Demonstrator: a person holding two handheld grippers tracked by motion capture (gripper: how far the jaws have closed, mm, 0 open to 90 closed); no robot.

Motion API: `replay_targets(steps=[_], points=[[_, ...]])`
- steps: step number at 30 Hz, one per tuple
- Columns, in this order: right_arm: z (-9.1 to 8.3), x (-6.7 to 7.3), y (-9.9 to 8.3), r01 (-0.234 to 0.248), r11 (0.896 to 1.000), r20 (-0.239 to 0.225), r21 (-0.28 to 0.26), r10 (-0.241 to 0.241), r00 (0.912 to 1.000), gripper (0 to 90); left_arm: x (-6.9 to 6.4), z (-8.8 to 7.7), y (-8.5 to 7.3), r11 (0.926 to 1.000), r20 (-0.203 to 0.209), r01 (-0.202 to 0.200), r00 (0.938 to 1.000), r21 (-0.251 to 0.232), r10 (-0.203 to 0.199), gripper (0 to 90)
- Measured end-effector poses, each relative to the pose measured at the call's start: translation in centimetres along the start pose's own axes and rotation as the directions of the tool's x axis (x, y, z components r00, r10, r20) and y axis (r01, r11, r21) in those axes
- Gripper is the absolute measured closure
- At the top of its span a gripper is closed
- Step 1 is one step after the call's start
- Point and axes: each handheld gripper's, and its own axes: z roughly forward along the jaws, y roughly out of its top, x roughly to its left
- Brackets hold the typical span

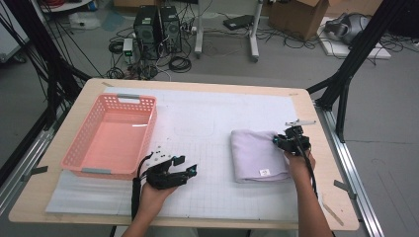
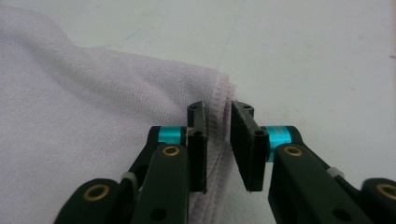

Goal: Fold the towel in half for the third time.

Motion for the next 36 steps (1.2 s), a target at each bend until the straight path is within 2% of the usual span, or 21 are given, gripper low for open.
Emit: replay_targets(steps=[2, 4, 6, 7, 9, 11, 13, 14, 16, 18, 19, 20, 22, 23, 25, 26, 28, 31, 33, 35, 36], points=[[-0.6, 0.0, -0.4, -0.021, 1.0, 0.034, -0.02, 0.021, 0.9992, 72.4, 0.0, -0.1, 0.0, 1.0, -0.003, 0.003, 1.0, -0.003, -0.003, 39.6], [-1.4, -0.2, -0.7, -0.042, 0.997, 0.009, -0.062, 0.043, 0.9991, 67.0, 0.0, -0.2, 0.0, 1.0, -0.003, 0.003, 1.0, -0.006, -0.003, 39.5], [-2.1, -0.5, -1.0, -0.094, 0.991, -0.065, -0.096, 0.088, 0.994, 58.7, 0.0, -0.2, 0.1, 1.0, -0.005, -0.001, 1.0, -0.009, 0.001, 39.5], [-2.1, -0.5, -1.1, -0.111, 0.99, -0.112, -0.085, 0.102, 0.9885, 55.4, 0.1, -0.2, 0.1, 1.0, -0.006, 0.001, 1.0, -0.01, -0.001, 39.5], [-1.7, -0.4, -1.3, -0.085, 0.995, -0.125, -0.052, 0.078, 0.9891, 54.0, 0.0, -0.2, 0.1, 0.9999, -0.007, 0.003, 1.0, -0.009, -0.003, 39.5], [-0.9, -0.5, -1.7, -0.113, 0.994, -0.155, -0.011, 0.109, 0.9818, 57.8, 0.0, -0.2, 0.1, 0.9999, -0.005, 0.003, 1.0, -0.011, -0.003, 39.5], [-1.1, -0.8, -2.2, -0.142, 0.99, -0.166, -0.02, 0.136, 0.9767, 77.4, -0.1, -0.1, 0.1, 1.0, -0.004, -0.002, 1.0, -0.008, 0.002, 39.5], [-1.3, -0.9, -2.3, -0.147, 0.989, -0.16, -0.022, 0.142, 0.9769, 80.2, -0.1, -0.1, 0.1, 1.0, -0.004, -0.003, 1.0, -0.006, 0.003, 39.5], [-2.3, -0.4, -2.4, -0.113, 0.993, -0.076, -0.04, 0.11, 0.991, 83.0, -0.1, 0.0, 0.1, 1.0, -0.002, -0.005, 1.0, -0.004, 0.005, 39.5], [-3.1, 0.0, -2.7, -0.083, 0.995, -0.014, -0.053, 0.082, 0.9965, 83.2, -0.2, -0.1, 0.1, 1.0, -0.003, -0.006, 1.0, -0.003, 0.006, 39.5], [-3.2, 0.0, -3.0, -0.087, 0.995, -0.005, -0.05, 0.087, 0.9962, 82.9, -0.2, -0.1, 0.1, 1.0, -0.002, -0.009, 1.0, -0.002, 0.009, 39.5], [-3.2, 0.1, -3.3, -0.104, 0.993, -0.007, -0.053, 0.104, 0.9946, 80.0, -0.2, -0.1, 0.1, 1.0, -0.003, -0.006, 1.0, -0.003, 0.006, 39.5], [-2.7, -0.1, -3.4, -0.104, 0.992, -0.014, -0.065, 0.103, 0.9945, 60.2, -0.2, -0.1, 0.1, 1.0, -0.003, -0.003, 1.0, -0.006, 0.003, 39.5], [-2.8, 0.0, -3.3, -0.1, 0.991, 0.012, -0.085, 0.101, 0.9948, 55.4, -0.3, -0.1, 0.1, 0.9999, -0.002, -0.002, 1.0, -0.01, 0.002, 39.5], [-3.2, -0.2, -2.8, -0.096, 0.982, -0.004, -0.16, 0.097, 0.9953, 56.7, -0.3, -0.1, 0.1, 0.9999, -0.003, -0.004, 1.0, -0.009, 0.004, 39.4], [-3.3, -0.1, -2.5, -0.071, 0.981, -0.012, -0.182, 0.07, 0.9975, 61.9, -0.3, 0.0, 0.1, 1.0, -0.002, -0.005, 1.0, -0.006, 0.005, 39.4], [-2.7, 0.2, -1.5, -0.008, 0.985, -0.061, -0.17, -0.002, 0.9982, 67.6, -0.2, 0.1, 0.1, 1.0, -0.002, -0.008, 1.0, -0.001, 0.008, 39.3], [-0.8, 1.1, -0.2, 0.058, 0.991, -0.127, -0.122, -0.074, 0.9891, 69.9, -0.3, 0.1, 0.1, 1.0, 0.002, -0.005, 1.0, -0.003, 0.005, 39.3], [0.7, 1.7, 0.4, 0.1, 0.992, -0.12, -0.078, -0.108, 0.9869, 69.2, -0.3, 0.1, 0.1, 1.0, 0.003, -0.008, 1.0, -0.004, 0.008, 39.4], [1.7, 1.8, 0.6, 0.11, 0.992, -0.06, -0.067, -0.114, 0.9917, 70.9, -0.3, 0.1, 0.1, 0.9999, 0.004, -0.008, 1.0, -0.006, 0.008, 39.4], [1.8, 1.8, 0.7, 0.094, 0.994, -0.034, -0.064, -0.096, 0.9948, 70.9, -0.3, 0.1, 0.1, 0.9999, 0.003, -0.009, 1.0, -0.007, 0.009, 39.4]])
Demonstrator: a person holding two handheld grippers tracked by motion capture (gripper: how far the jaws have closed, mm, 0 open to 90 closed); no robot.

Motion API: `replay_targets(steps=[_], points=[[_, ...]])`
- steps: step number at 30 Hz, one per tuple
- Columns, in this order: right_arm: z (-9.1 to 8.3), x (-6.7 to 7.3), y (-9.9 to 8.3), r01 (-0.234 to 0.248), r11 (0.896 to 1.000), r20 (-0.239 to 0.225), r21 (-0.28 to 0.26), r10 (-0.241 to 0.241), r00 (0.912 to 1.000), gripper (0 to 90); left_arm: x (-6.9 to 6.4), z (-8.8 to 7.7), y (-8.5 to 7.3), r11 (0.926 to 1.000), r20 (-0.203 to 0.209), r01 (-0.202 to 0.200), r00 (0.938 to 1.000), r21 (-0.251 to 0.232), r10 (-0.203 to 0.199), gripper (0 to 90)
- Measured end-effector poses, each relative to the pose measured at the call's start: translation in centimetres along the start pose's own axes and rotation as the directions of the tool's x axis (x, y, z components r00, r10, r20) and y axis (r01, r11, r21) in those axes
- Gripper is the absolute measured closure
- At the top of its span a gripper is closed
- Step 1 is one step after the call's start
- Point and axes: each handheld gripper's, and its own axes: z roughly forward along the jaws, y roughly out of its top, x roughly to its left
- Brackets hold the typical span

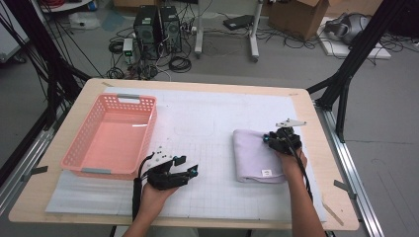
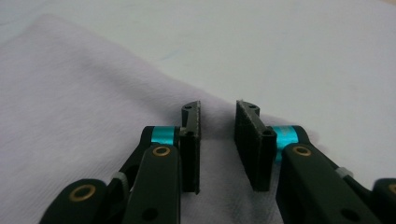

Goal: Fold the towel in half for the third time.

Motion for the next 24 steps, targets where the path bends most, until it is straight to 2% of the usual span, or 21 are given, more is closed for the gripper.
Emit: replay_targets(steps=[2, 3, 5, 6, 8, 10, 12, 14, 16, 17, 18, 20, 22, 23, 24], points=[[-0.2, -0.2, 0.1, -0.033, 0.999, 0.07, -0.006, 0.034, 0.997, 69.3, 0.0, 0.0, 0.0, 1.0, 0.001, 0.005, 1.0, -0.002, -0.005, 39.3], [-0.5, -0.3, 0.1, -0.05, 0.999, 0.065, -0.012, 0.051, 0.9966, 66.4, 0.0, 0.0, 0.0, 1.0, 0.0, 0.002, 1.0, 0.0, -0.002, 39.3], [-1.6, -0.9, -0.1, -0.093, 0.995, 0.018, -0.039, 0.094, 0.9954, 61.0, 0.0, -0.1, 0.0, 1.0, -0.002, 0.001, 1.0, 0.001, -0.001, 39.3], [-2.1, -1.0, -0.3, -0.098, 0.993, -0.001, -0.061, 0.098, 0.9951, 58.9, 0.1, -0.1, 0.0, 1.0, 0.0, 0.004, 1.0, 0.001, -0.004, 39.3], [-3.8, -1.3, -0.9, -0.132, 0.986, -0.068, -0.101, 0.126, 0.9897, 57.7, 0.0, -0.1, 0.0, 1.0, 0.001, 0.005, 1.0, -0.002, -0.005, 39.2], [-5.3, -1.2, -1.7, -0.115, 0.987, -0.128, -0.11, 0.1, 0.9866, 58.0, 0.0, -0.2, 0.0, 1.0, 0.001, 0.002, 1.0, -0.009, -0.002, 39.2], [-6.6, -0.7, -2.8, -0.071, 0.992, -0.157, -0.102, 0.054, 0.9862, 58.9, 0.1, -0.2, 0.1, 0.9999, 0.003, 0.005, 1.0, -0.014, -0.005, 39.0], [-7.8, -0.1, -4.3, -0.061, 0.992, -0.206, -0.115, 0.036, 0.9778, 60.5, 0.1, -0.3, 0.1, 0.9997, 0.004, 0.009, 1.0, -0.022, -0.009, 38.8], [-8.9, 0.4, -5.8, -0.068, 0.989, -0.258, -0.13, 0.033, 0.9656, 63.6, 0.2, -0.3, 0.1, 0.9997, 0.006, 0.009, 0.9999, -0.024, -0.009, 38.6], [-9.4, 0.6, -6.5, -0.063, 0.99, -0.271, -0.128, 0.026, 0.9622, 65.7, 0.2, -0.3, 0.1, 0.9996, 0.006, 0.009, 0.9999, -0.025, -0.009, 38.5], [-9.6, 0.9, -7.0, -0.03, 0.993, -0.28, -0.118, -0.004, 0.96, 67.5, 0.2, -0.3, 0.2, 0.9997, 0.009, 0.009, 0.9999, -0.024, -0.009, 38.5], [-10.1, 1.2, -7.7, 0.035, 0.996, -0.261, -0.082, -0.055, 0.9639, 70.3, 0.2, -0.3, 0.2, 0.9995, 0.014, 0.013, 0.9998, -0.03, -0.012, 38.4], [-10.4, 1.4, -8.7, 0.111, 0.993, -0.222, -0.043, -0.118, 0.9678, 71.3, 0.1, -0.4, 0.3, 0.9993, 0.02, 0.014, 0.9997, -0.035, -0.013, 38.3], [-10.7, 1.2, -9.3, 0.115, 0.992, -0.212, -0.06, -0.125, 0.9692, 71.3, 0.1, -0.4, 0.3, 0.9991, 0.023, 0.014, 0.9997, -0.04, -0.013, 38.3], [-11.0, 1.0, -9.8, 0.099, 0.992, -0.219, -0.075, -0.113, 0.9691, 71.0, 0.1, -0.4, 0.3, 0.9988, 0.025, 0.02, 0.9995, -0.045, -0.019, 38.2]])
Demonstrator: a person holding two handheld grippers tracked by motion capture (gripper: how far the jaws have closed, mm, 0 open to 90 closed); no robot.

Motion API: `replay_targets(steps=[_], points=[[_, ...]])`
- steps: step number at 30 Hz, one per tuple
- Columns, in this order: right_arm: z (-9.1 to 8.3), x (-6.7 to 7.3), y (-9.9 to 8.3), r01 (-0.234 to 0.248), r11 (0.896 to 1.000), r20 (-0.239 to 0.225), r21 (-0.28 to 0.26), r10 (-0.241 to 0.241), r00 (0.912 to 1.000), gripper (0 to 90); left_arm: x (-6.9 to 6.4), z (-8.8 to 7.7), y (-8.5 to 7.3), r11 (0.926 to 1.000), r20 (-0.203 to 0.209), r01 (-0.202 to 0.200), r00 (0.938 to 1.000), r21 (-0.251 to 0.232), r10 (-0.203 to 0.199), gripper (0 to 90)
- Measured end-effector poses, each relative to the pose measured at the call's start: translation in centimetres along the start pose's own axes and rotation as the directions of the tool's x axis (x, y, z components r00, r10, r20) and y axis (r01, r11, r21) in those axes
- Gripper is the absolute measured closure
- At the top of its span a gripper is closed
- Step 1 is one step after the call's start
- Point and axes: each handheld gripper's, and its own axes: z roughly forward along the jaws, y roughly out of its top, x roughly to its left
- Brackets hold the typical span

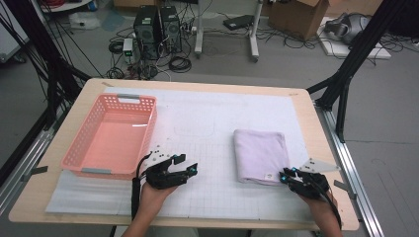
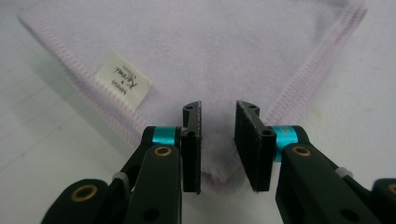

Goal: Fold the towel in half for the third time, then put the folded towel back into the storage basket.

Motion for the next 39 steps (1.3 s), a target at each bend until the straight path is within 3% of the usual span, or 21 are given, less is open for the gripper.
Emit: replay_targets(steps=[2, 4, 7, 11, 14, 16, 22, 29, 39], points=[[-1.1, -0.2, -0.2, -0.011, 1.0, 0.015, -0.017, 0.011, 0.9998, 64.6, -0.1, 0.1, 0.0, 1.0, 0.014, 0.003, 0.9999, -0.006, -0.003, 38.1], [-2.4, -0.7, -0.3, -0.062, 0.995, 0.015, -0.082, 0.064, 0.9979, 62.0, -0.2, 0.2, -0.1, 1.0, 0.022, -0.002, 0.9998, -0.006, 0.002, 38.1], [-3.8, -1.4, -0.4, -0.093, 0.982, 0.054, -0.167, 0.104, 0.9932, 54.4, -0.5, 0.4, -0.2, 0.9999, 0.049, -0.017, 0.9987, -0.001, 0.017, 38.0], [-4.3, -2.0, -0.4, -0.124, 0.971, 0.09, -0.206, 0.145, 0.9854, 43.1, -0.7, 0.6, -0.4, 0.9986, 0.109, -0.049, 0.9927, -0.018, 0.051, 37.8], [-4.3, -2.3, -0.4, -0.129, 0.97, 0.109, -0.205, 0.154, 0.9821, 37.4, -1.0, 0.7, -0.5, 0.9946, 0.134, -0.076, 0.9874, -0.071, 0.085, 33.5], [-4.2, -2.4, -0.4, -0.129, 0.971, 0.124, -0.203, 0.156, 0.98, 33.2, -1.2, 0.6, -0.5, 0.9895, 0.117, -0.105, 0.9862, -0.099, 0.117, 32.4], [-3.8, -2.4, -0.3, -0.137, 0.972, 0.133, -0.19, 0.164, 0.9776, 23.3, -1.0, 0.4, -0.4, 0.9939, 0.088, -0.082, 0.9922, -0.073, 0.088, 28.6], [-3.7, -2.3, -0.2, -0.129, 0.974, 0.136, -0.188, 0.156, 0.9783, 21.3, -1.2, 0.6, -0.5, 0.9945, 0.038, -0.093, 0.9948, -0.047, 0.095, 21.9], [-3.1, -2.5, -0.4, -0.13, 0.98, 0.128, -0.15, 0.149, 0.9805, 21.3, -0.9, 1.2, -0.3, 0.9964, 0.056, -0.084, 0.9948, -0.01, 0.085, 22.2]])
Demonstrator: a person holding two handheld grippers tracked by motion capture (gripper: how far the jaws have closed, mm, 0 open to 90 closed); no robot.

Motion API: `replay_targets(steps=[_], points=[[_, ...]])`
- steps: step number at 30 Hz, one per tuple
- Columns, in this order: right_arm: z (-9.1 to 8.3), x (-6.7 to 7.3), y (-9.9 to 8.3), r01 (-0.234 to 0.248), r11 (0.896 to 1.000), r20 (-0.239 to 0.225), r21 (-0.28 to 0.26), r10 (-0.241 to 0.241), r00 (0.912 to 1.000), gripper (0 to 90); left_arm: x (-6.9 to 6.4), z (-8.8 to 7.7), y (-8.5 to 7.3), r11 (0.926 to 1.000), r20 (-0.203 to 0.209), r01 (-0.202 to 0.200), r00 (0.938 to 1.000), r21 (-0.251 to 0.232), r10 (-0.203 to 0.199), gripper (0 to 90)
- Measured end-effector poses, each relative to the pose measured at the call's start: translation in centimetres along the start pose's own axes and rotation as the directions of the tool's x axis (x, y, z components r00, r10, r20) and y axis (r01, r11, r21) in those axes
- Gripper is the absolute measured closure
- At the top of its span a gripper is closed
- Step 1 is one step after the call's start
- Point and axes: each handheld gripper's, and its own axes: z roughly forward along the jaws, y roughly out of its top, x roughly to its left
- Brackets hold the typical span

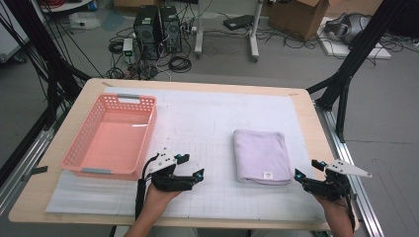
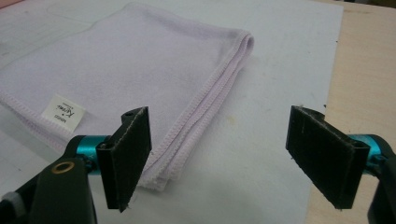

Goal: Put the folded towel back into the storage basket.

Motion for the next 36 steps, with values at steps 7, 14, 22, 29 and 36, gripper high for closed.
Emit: replay_targets(steps=[7, 14, 22, 29, 36], points=[[0.2, 0.0, 0.0, 0.011, 1.0, -0.003, 0.01, -0.011, 0.9999, 21.3, 0.0, 1.8, 1.3, 0.9993, 0.032, 0.033, 0.9989, 0.018, -0.033, 23.2], [0.3, 0.1, 0.0, 0.009, 1.0, -0.013, 0.013, -0.009, 0.9999, 21.3, -1.9, 5.9, 3.6, 0.9971, 0.071, -0.005, 0.9975, 0.076, -0.001, 22.3], [0.5, 0.2, 0.1, 0.013, 1.0, -0.023, 0.013, -0.013, 0.9997, 21.3, -2.9, 11.2, 5.2, 0.9898, 0.095, 0.034, 0.9943, 0.139, -0.048, 21.6], [0.5, 0.0, 0.0, 0.007, 1.0, -0.027, 0.012, -0.007, 0.9996, 21.3, -2.5, 14.8, 4.4, 0.9696, 0.024, 0.093, 0.9946, 0.226, -0.101, 21.9], [0.7, -0.1, 0.0, 0.006, 1.0, -0.032, 0.011, -0.006, 0.9995, 21.3, -2.4, 16.7, 4.1, 0.9507, 0.006, 0.103, 0.994, 0.293, -0.109, 21.8]])
